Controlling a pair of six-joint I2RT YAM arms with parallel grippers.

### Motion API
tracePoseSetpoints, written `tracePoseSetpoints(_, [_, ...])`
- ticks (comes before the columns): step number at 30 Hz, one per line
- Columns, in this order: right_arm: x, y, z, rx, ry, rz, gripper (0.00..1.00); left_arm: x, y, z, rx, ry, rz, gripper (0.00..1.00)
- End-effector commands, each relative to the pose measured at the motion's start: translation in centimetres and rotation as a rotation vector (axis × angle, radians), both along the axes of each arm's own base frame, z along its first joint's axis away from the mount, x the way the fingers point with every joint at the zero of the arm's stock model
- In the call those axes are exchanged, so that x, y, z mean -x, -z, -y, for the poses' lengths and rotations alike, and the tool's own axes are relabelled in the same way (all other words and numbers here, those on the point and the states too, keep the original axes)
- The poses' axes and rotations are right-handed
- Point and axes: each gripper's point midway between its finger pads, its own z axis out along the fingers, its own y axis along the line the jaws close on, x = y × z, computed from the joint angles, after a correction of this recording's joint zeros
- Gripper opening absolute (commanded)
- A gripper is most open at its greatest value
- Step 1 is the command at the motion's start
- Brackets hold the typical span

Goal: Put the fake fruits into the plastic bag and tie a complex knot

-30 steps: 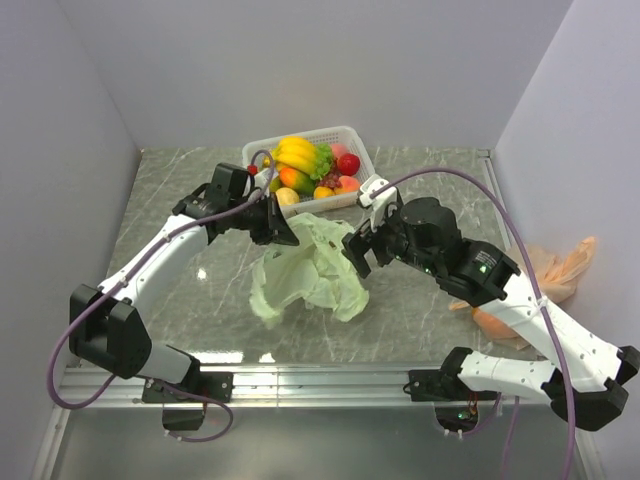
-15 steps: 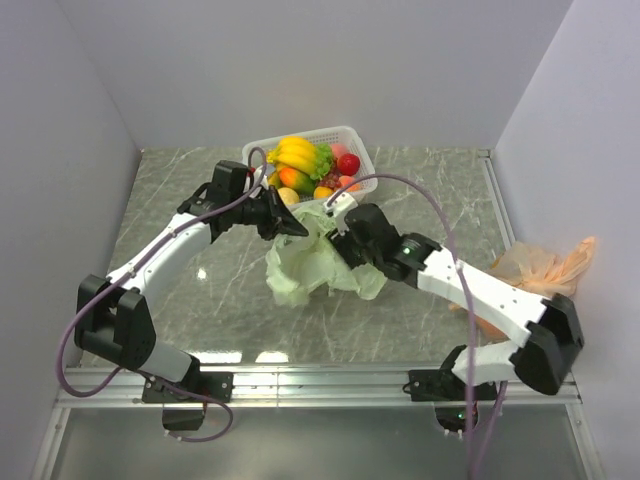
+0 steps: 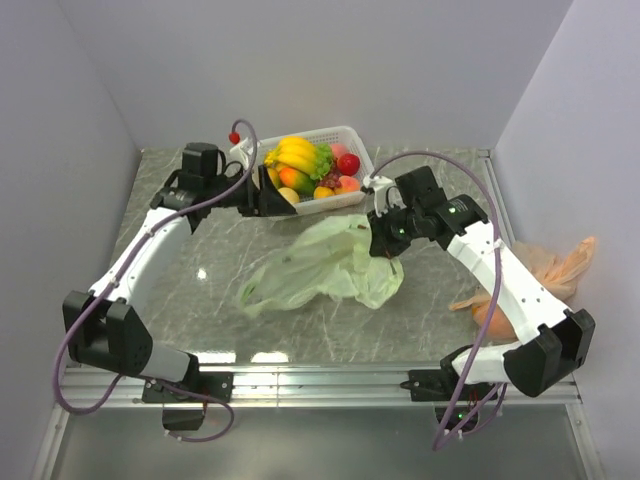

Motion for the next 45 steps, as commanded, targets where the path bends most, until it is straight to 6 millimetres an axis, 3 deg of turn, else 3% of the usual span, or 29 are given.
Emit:
tracePoseSetpoints(1, [4.6,0.1,-0.3,-0.043,-0.104,-0.152,0.00,0.7,-6.9,-0.2,-0.052,0.150,0.481,0.75])
tracePoseSetpoints(3, [5.2,0.0,-0.5,-0.070,-0.095,-0.177,0.00,1.9,-9.9,0.3,-0.031,0.240,0.641,0.76])
tracePoseSetpoints(5, [5.6,-0.4,-1.3,-0.126,-0.102,-0.216,0.00,4.7,-11.7,1.4,-0.003,0.351,0.760,0.73])
tracePoseSetpoints(6, [5.5,-0.6,-1.4,-0.152,-0.092,-0.235,0.00,7.4,-11.4,2.4,0.000,0.462,0.809,0.72])
tracePoseSetpoints(9, [5.6,-0.9,-1.8,-0.225,-0.076,-0.315,0.00,11.6,-8.8,3.7,-0.028,0.639,0.855,0.66])
tracePoseSetpoints(13, [4.3,-1.4,-1.4,-0.321,0.001,-0.410,0.00,14.7,-3.4,4.2,-0.107,0.779,0.840,0.48])
tracePoseSetpoints(16, [4.6,-2.3,-2.1,-0.422,0.008,-0.498,0.00,14.5,-1.6,5.1,-0.164,0.777,0.932,0.42])
tracePoseSetpoints(19, [5.0,-3.0,-2.8,-0.491,-0.015,-0.543,0.00,14.1,-1.4,6.3,-0.182,0.730,0.966,0.37])
tracePoseSetpoints(20, [5.0,-3.0,-3.0,-0.508,-0.025,-0.552,0.00,12.5,-2.2,7.0,-0.213,0.648,1.015,0.37])
tracePoseSetpoints(21, [5.3,-2.6,-3.0,-0.516,-0.025,-0.577,0.00,12.6,-1.9,7.7,-0.219,0.656,1.022,0.35])
tracePoseSetpoints(26, [5.1,-2.9,-3.5,-0.649,-0.058,-0.676,0.00,10.9,-1.8,10.2,-0.241,0.621,0.982,0.21])
tracePoseSetpoints(28, [5.2,-2.0,-3.0,-0.631,-0.062,-0.672,0.00,9.5,0.1,10.9,-0.281,0.607,0.935,0.17])
tracePoseSetpoints(32, [5.3,1.3,-1.5,-0.566,-0.058,-0.695,0.00,9.0,5.2,12.6,-0.359,0.660,0.840,0.11])
tracePoseSetpoints(33, [5.0,2.3,-1.0,-0.562,-0.036,-0.708,0.00,9.5,7.8,13.2,-0.380,0.704,0.797,0.11])
tracePoseSetpoints(35, [4.4,3.0,-0.3,-0.552,-0.012,-0.694,0.00,9.8,10.5,13.7,-0.425,0.749,0.799,0.12])
tracePoseSetpoints(36, [3.9,3.1,0.0,-0.552,-0.010,-0.684,0.00,9.9,12.9,13.9,-0.448,0.775,0.768,0.14])
tracePoseSetpoints(39, [3.1,3.2,1.3,-0.531,0.011,-0.674,0.00,10.0,18.5,13.2,-0.523,0.860,0.675,0.14])
tracePoseSetpoints(40, [2.7,3.2,2.5,-0.511,0.034,-0.662,0.00,10.4,20.7,11.9,-0.554,0.907,0.637,0.11])
tracePoseSetpoints(45, [0.2,3.5,7.2,-0.446,0.197,-0.577,0.00,11.3,22.6,8.2,-0.532,0.978,0.611,0.10])
